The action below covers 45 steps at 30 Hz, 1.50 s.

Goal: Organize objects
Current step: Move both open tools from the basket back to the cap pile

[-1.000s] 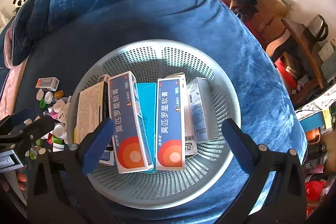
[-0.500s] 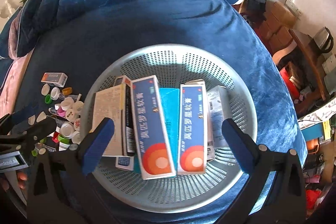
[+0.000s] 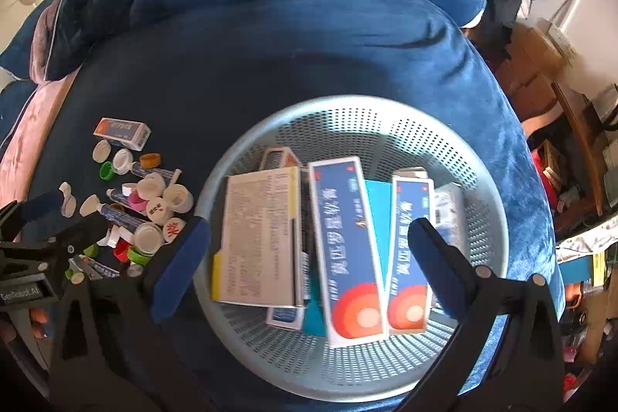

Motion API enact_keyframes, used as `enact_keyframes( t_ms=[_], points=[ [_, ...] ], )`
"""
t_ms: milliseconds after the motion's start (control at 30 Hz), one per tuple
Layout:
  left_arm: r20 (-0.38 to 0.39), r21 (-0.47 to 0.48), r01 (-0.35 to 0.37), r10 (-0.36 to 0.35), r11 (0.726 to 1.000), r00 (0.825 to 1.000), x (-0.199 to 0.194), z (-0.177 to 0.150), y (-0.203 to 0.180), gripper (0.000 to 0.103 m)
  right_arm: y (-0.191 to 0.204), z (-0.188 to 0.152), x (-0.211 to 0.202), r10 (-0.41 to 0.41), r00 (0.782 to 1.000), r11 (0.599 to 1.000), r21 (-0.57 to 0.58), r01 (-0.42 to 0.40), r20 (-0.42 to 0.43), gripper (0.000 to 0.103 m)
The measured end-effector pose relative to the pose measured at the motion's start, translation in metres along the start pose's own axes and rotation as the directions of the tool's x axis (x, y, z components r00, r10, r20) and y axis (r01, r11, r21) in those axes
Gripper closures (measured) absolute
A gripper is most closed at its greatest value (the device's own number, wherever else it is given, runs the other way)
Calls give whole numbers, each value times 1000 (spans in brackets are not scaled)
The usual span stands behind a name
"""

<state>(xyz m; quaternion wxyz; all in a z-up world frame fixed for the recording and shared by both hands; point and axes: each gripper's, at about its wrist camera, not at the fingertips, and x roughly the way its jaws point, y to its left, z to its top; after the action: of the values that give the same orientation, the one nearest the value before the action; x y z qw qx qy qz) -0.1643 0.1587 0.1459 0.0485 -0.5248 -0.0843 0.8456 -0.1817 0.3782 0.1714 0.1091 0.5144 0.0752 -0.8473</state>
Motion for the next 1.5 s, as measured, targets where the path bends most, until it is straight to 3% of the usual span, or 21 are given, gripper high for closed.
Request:
enact_keyframes(
  t_ms=[733, 1000, 1500],
  points=[
    [-41, -144, -78, 73, 987, 996, 5, -18, 95, 1, 83, 15, 22, 50, 997, 981, -185, -59, -51, 0],
    [-63, -207, -118, 107, 971, 992, 4, -31, 129, 1, 141, 7, 35, 75, 991, 922, -372, -111, -109, 0],
    [-99, -346, -151, 124, 926, 987, -16, -74, 172, 1, 211, -5, 49, 125, 973, 824, -526, -210, -192, 0]
  ],
)
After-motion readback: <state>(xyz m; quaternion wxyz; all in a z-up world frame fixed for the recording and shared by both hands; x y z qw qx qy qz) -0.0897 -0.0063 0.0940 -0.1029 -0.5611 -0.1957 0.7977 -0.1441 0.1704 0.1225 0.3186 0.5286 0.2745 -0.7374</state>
